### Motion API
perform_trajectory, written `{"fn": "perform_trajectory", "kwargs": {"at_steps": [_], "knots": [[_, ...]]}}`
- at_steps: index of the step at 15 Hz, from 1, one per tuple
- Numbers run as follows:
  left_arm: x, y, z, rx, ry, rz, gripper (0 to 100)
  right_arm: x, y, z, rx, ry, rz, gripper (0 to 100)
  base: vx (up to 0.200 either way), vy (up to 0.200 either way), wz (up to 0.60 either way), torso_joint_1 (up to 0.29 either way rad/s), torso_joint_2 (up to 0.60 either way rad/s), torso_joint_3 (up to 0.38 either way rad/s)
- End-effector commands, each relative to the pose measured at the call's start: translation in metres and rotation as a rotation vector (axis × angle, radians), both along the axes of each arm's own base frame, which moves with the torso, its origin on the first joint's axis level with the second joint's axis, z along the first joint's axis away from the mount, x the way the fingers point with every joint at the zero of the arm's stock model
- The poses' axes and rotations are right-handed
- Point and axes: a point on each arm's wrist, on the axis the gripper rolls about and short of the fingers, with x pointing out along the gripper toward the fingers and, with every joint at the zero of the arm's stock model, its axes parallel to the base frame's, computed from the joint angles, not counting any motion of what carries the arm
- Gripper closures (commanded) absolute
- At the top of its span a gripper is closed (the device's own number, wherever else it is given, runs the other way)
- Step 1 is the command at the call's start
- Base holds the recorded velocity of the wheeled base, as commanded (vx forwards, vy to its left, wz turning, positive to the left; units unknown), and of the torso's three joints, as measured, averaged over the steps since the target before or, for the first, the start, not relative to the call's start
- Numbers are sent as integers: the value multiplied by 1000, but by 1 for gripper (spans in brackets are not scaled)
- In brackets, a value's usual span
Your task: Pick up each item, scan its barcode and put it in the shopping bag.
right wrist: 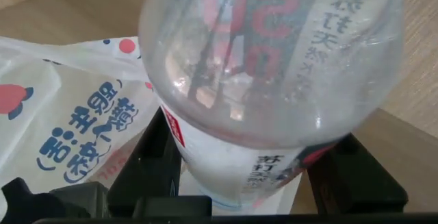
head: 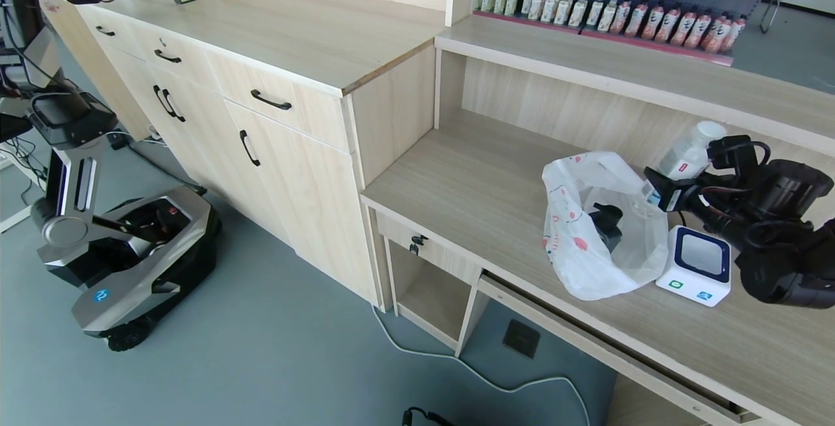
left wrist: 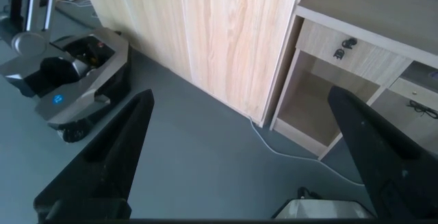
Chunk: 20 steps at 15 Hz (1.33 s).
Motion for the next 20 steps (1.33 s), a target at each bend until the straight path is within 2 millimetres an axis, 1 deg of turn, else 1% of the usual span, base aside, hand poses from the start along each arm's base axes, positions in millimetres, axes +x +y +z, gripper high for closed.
{"fn": "perform_trajectory", "kwargs": {"at_steps": [1, 7, 11, 20], "knots": [[0, 0, 0, 0, 0, 0, 0, 14, -2, -22, 6, 30, 5, 100, 0, 0, 0, 0, 0, 0], [0, 0, 0, 0, 0, 0, 0, 22, 0, -45, 14, 51, 14, 100, 0, 0, 0, 0, 0, 0], [0, 0, 0, 0, 0, 0, 0, 25, 6, -53, 15, 63, 33, 100, 0, 0, 0, 0, 0, 0], [0, 0, 0, 0, 0, 0, 0, 26, 5, -68, 22, 104, 31, 100, 0, 0, 0, 0, 0, 0]]}}
